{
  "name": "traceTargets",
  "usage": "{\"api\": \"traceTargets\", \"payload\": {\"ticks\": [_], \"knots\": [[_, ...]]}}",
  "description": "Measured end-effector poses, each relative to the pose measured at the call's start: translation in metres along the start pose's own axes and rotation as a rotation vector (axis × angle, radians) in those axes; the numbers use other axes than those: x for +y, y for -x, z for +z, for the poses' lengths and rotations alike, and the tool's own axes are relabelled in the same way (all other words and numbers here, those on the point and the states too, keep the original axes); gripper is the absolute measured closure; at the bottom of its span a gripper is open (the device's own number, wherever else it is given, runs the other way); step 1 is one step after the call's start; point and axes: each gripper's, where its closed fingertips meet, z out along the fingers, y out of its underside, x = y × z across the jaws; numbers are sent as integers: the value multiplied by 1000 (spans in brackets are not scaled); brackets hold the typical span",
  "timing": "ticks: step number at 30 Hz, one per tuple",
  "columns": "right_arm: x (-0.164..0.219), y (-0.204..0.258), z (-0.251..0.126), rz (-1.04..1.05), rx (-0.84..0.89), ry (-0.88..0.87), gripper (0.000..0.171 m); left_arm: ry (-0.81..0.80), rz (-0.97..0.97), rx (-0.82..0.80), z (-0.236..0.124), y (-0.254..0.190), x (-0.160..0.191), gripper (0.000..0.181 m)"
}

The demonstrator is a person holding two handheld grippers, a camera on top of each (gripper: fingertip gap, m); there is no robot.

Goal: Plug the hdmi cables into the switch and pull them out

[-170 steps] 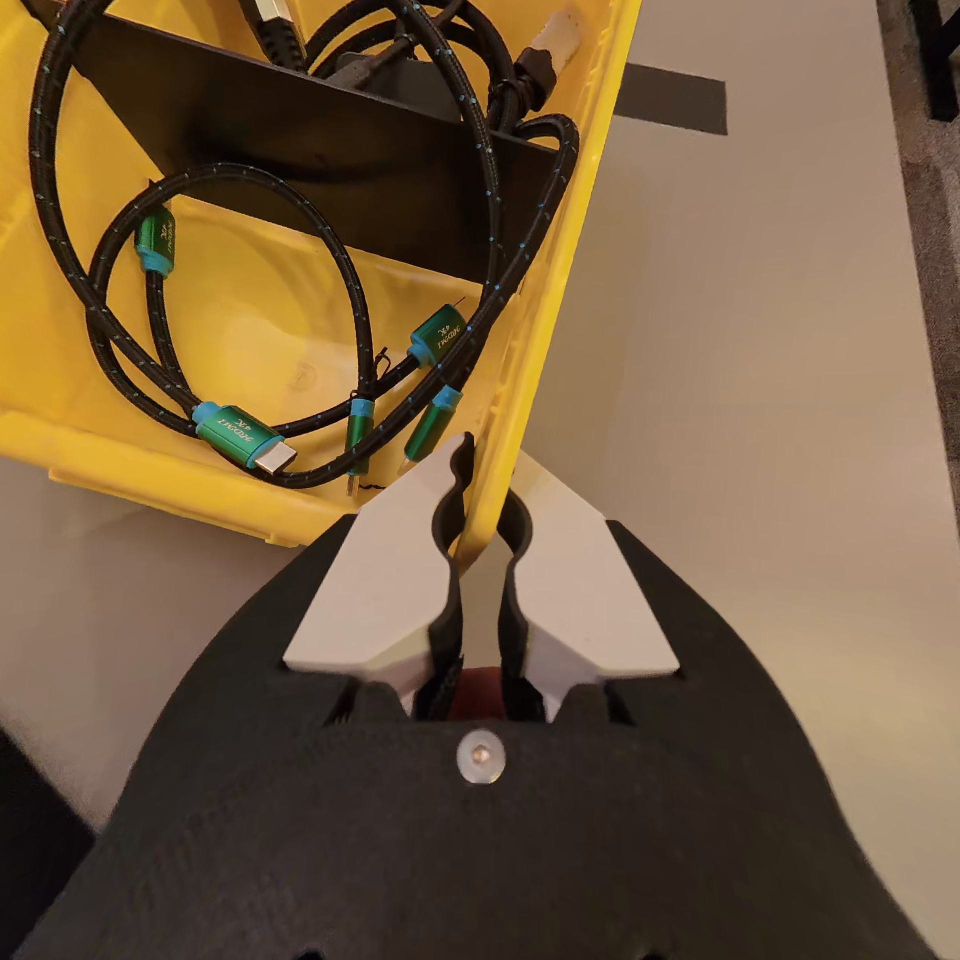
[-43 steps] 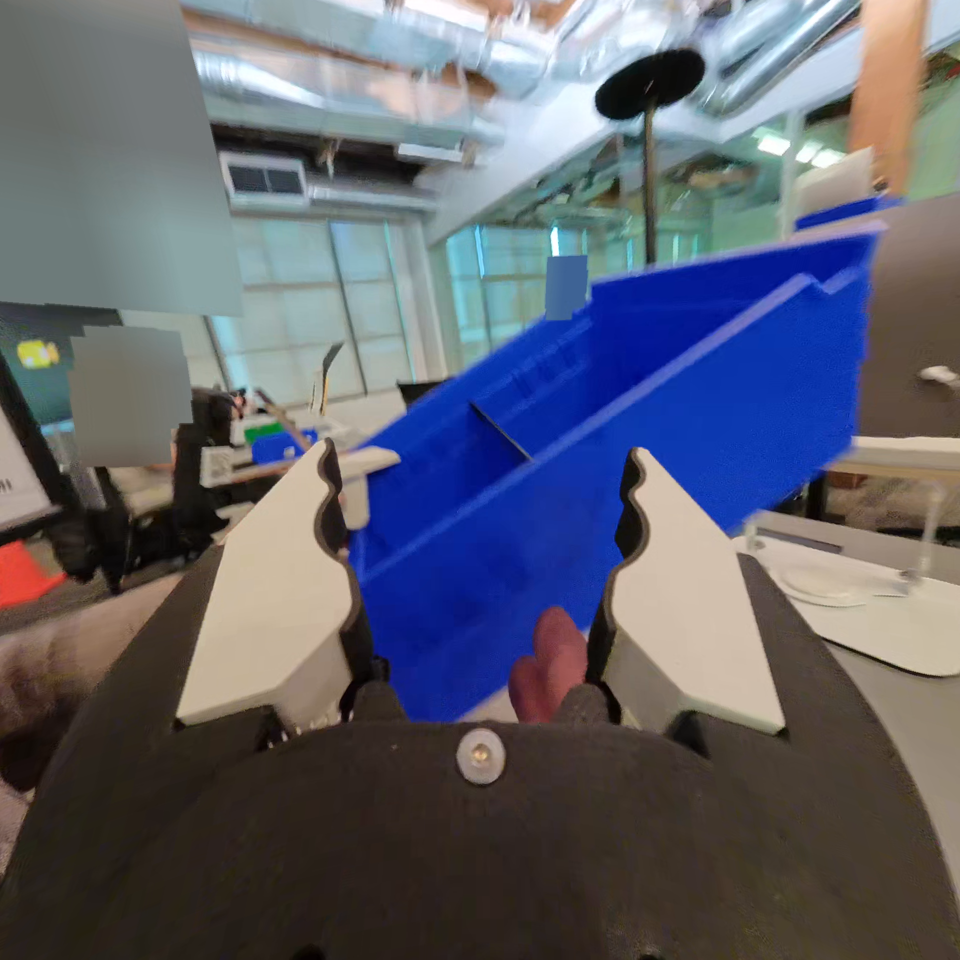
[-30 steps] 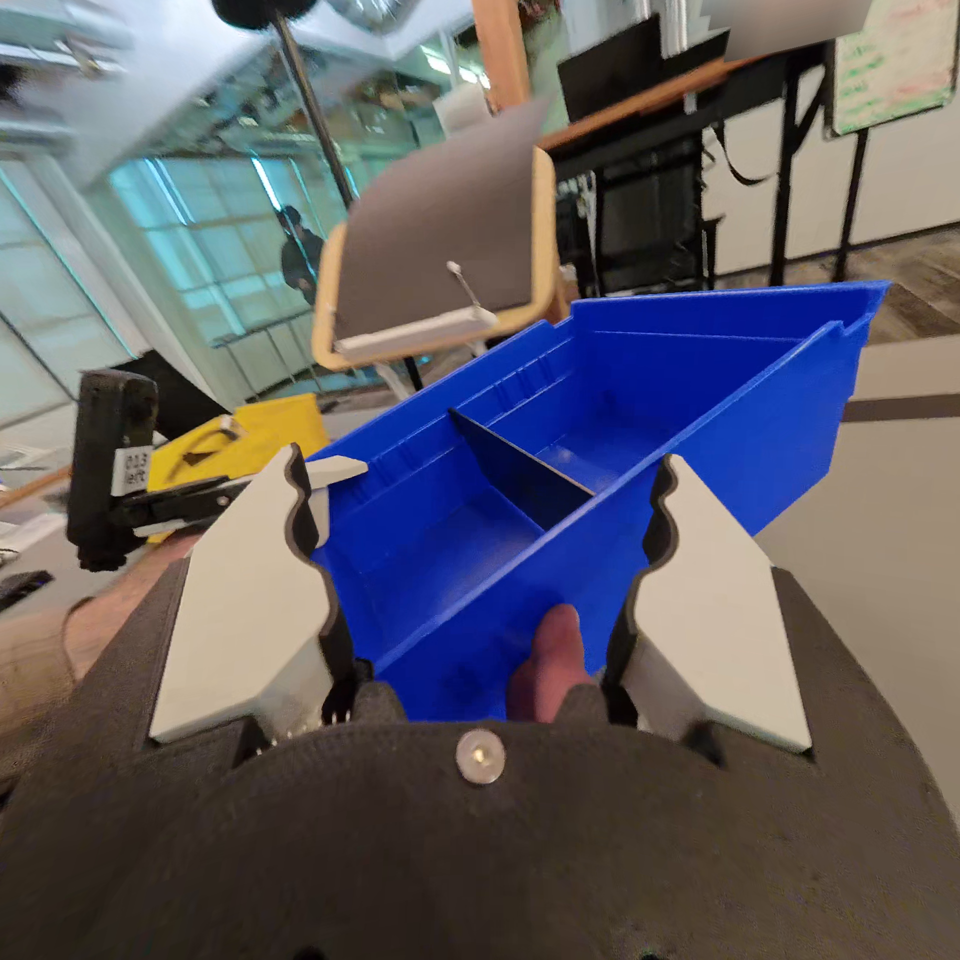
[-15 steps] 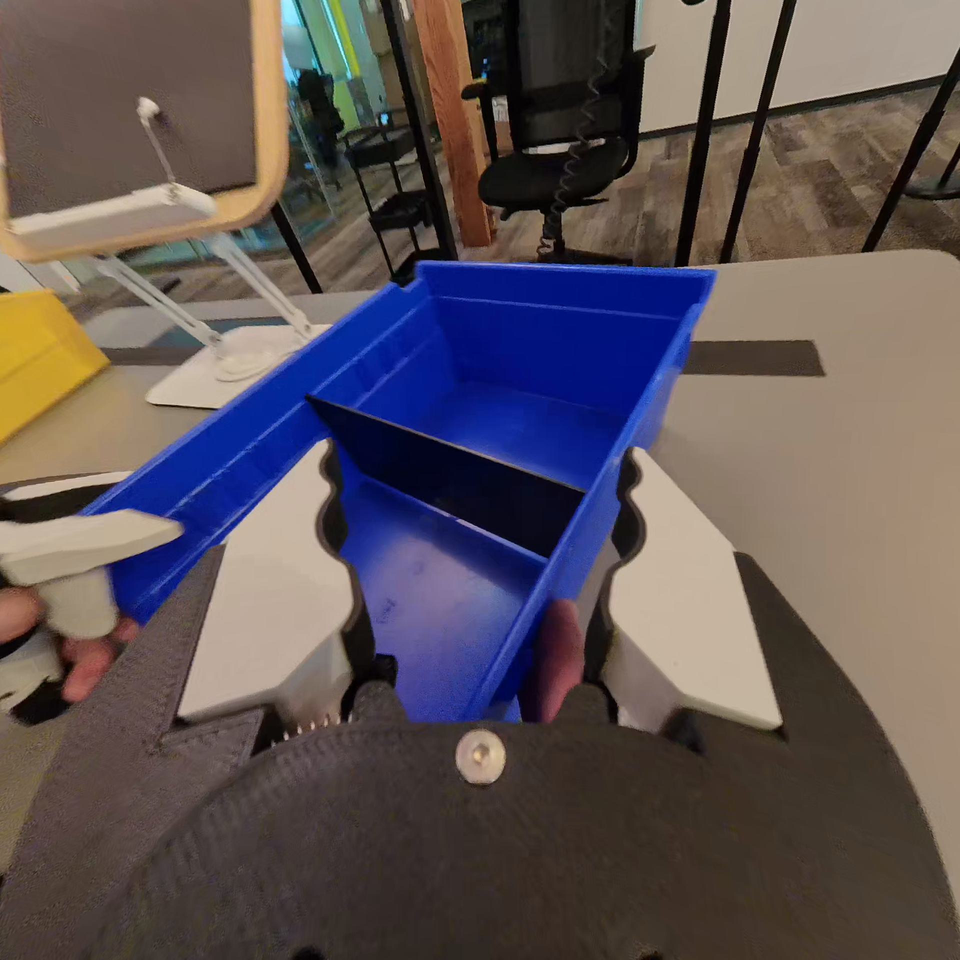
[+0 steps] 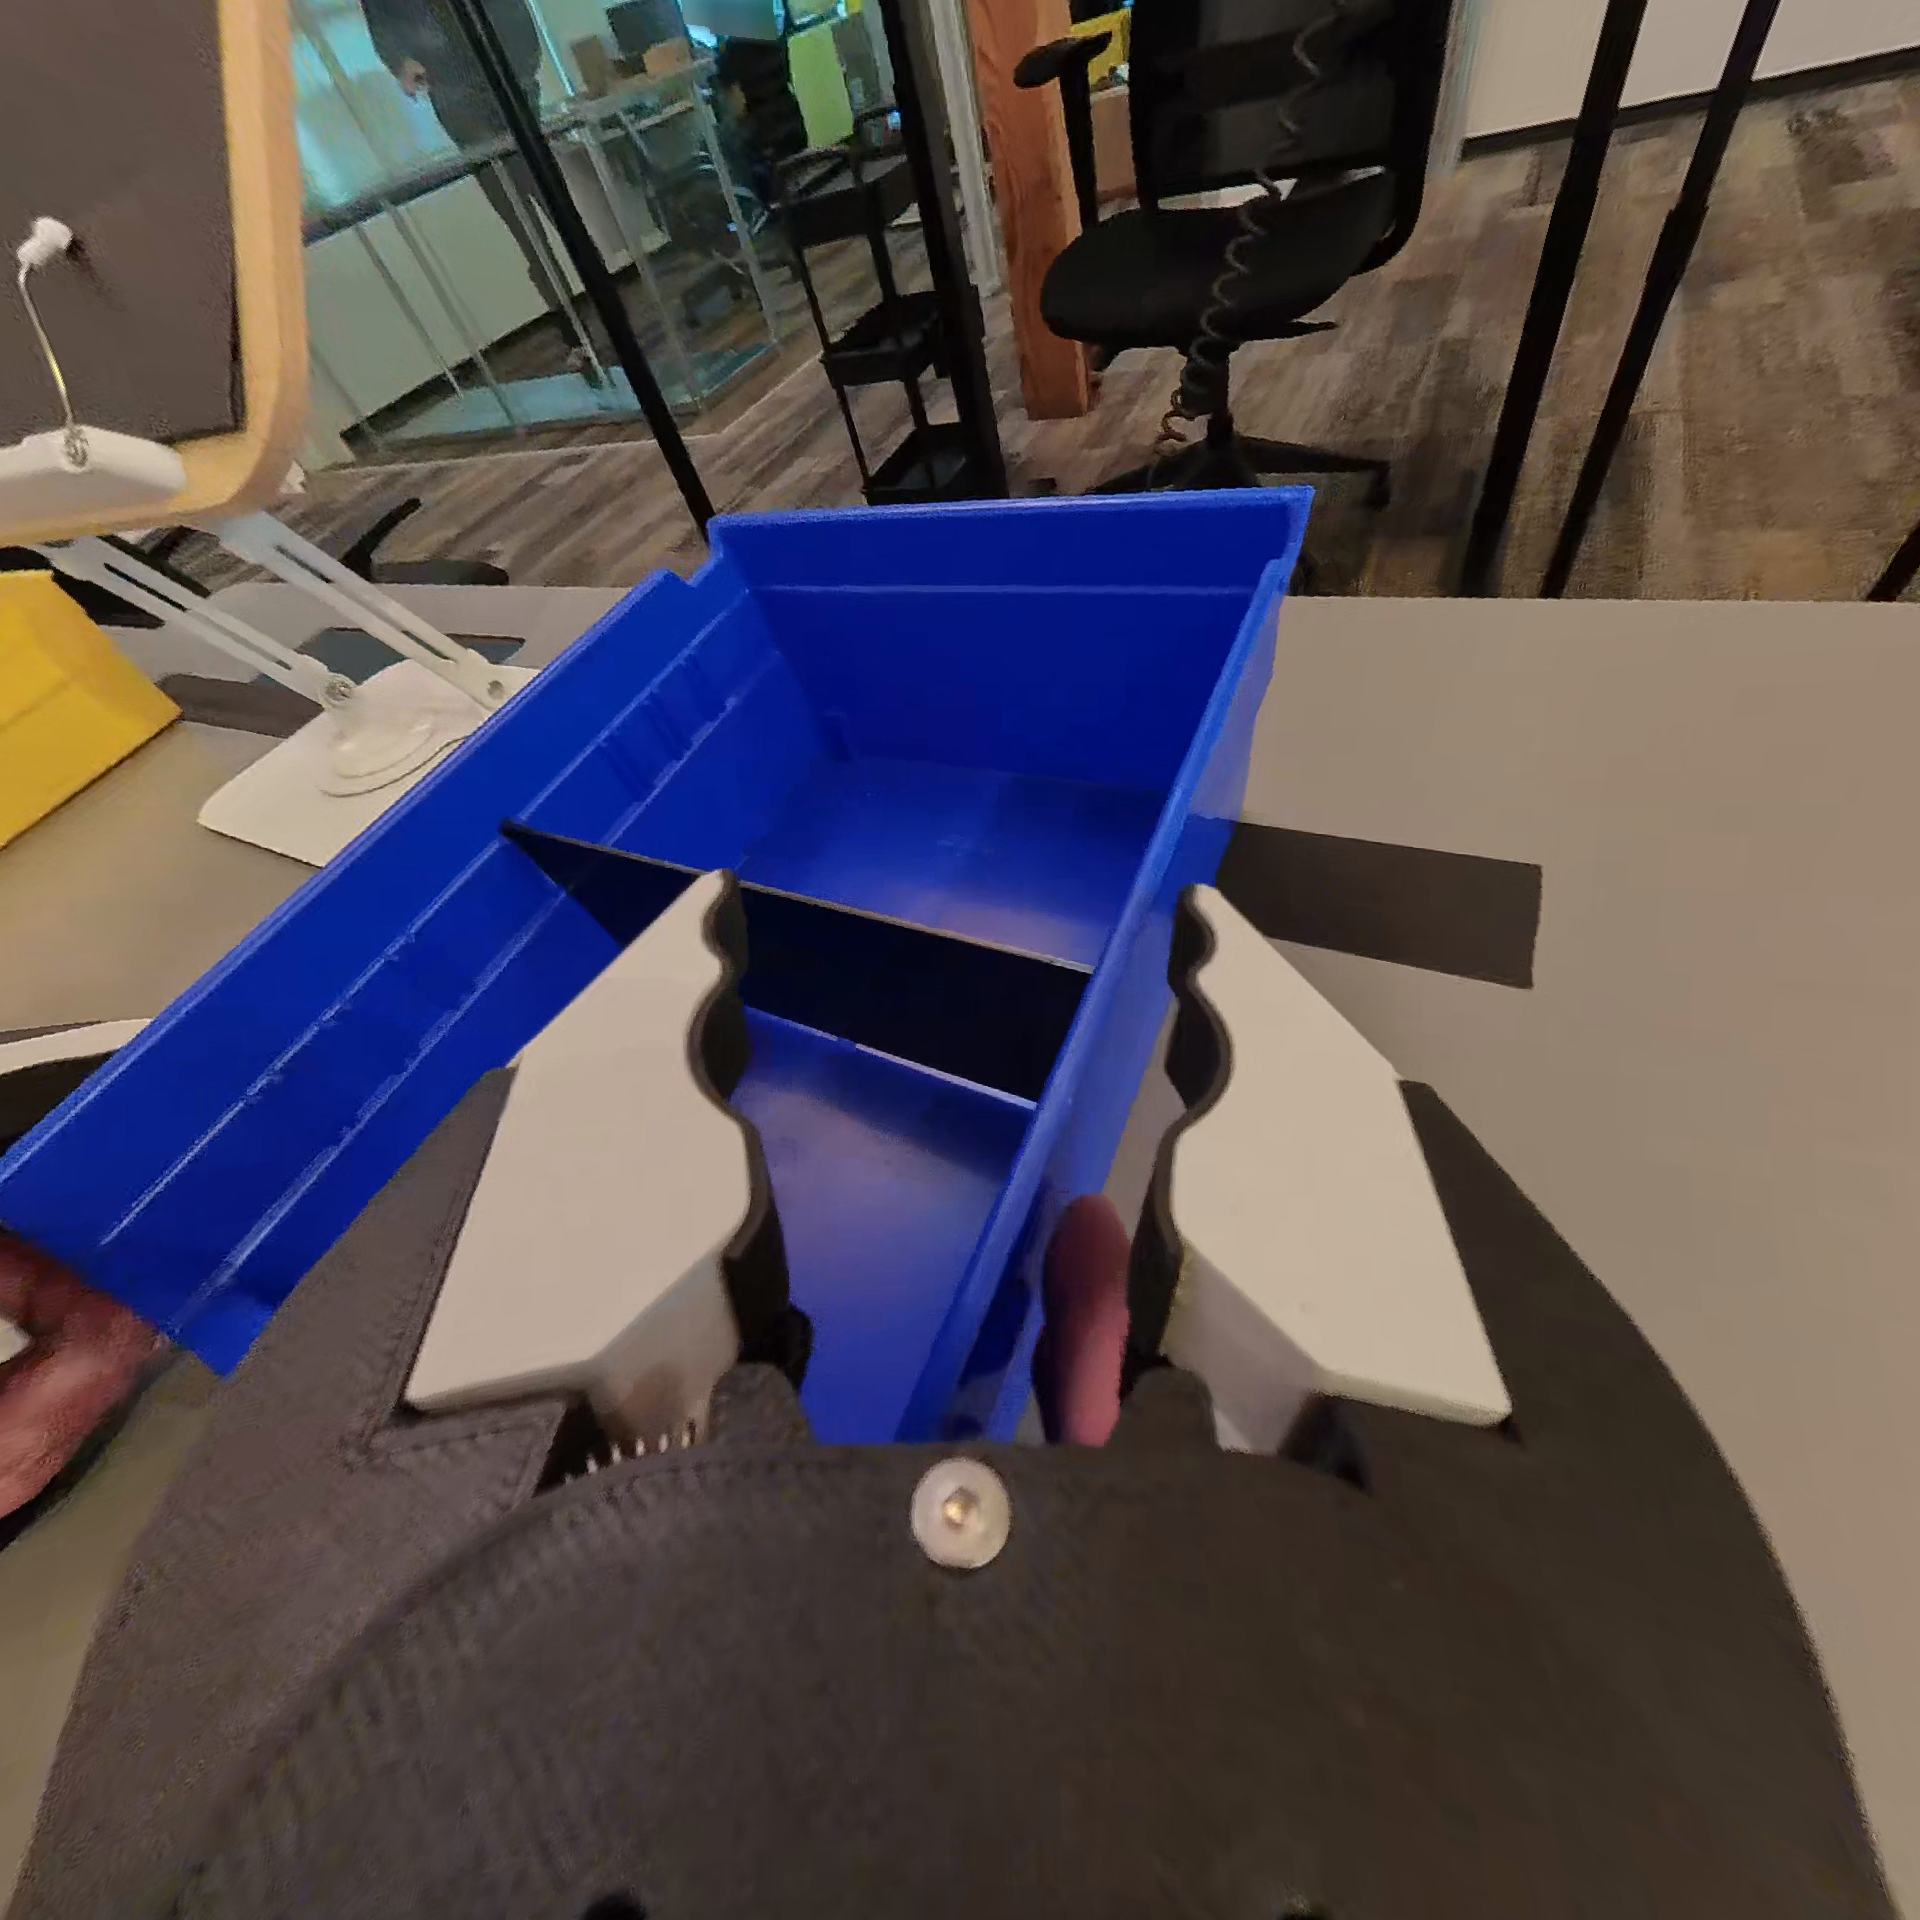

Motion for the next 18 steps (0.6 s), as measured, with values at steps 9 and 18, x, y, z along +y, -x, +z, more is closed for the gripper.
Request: {"api": "traceTargets", "payload": {"ticks": [9, 18], "knots": [[-102, 65, -86, -438, 218, -229, 94, -164, 106, 48, -90, -5, -66, 87], [-170, 321, -45, -667, -188, -404, 112, -469, 469, -237, -290, 67, -166, 115]]}}
